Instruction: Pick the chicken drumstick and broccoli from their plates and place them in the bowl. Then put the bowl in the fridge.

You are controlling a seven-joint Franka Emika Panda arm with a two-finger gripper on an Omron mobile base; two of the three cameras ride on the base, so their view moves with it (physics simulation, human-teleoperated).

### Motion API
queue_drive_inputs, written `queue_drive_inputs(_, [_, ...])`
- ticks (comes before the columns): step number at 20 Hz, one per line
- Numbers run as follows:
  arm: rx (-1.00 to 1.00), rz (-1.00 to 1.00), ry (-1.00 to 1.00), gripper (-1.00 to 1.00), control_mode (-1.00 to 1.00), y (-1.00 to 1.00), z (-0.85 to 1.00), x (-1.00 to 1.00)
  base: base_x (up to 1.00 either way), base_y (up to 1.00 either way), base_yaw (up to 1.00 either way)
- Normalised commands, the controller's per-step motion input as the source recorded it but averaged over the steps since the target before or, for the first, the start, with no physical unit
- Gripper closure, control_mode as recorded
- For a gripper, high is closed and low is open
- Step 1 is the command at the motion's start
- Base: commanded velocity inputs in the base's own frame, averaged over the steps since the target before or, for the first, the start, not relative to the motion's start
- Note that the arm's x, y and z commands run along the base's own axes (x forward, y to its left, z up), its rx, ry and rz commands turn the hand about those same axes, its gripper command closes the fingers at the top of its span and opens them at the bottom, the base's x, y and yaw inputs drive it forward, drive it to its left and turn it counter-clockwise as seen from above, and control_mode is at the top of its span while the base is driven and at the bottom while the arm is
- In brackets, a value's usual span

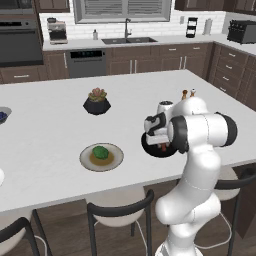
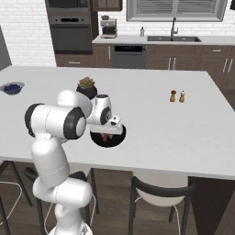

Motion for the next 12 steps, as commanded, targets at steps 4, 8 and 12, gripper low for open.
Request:
queue_drive_inputs(4, [0.0,0.0,0.0,-1.0,-1.0,0.0,-0.06,0.03,0.0,0.0,0.0])
queue_drive_inputs(8, [0.0,0.0,0.0,-1.0,-1.0,0.0,0.0,0.0,0.0,0.0,0.0])
queue_drive_inputs(12, [0.0,0.0,0.0,-1.0,-1.0,0.0,0.0,0.0,0.0,0.0,0.0])
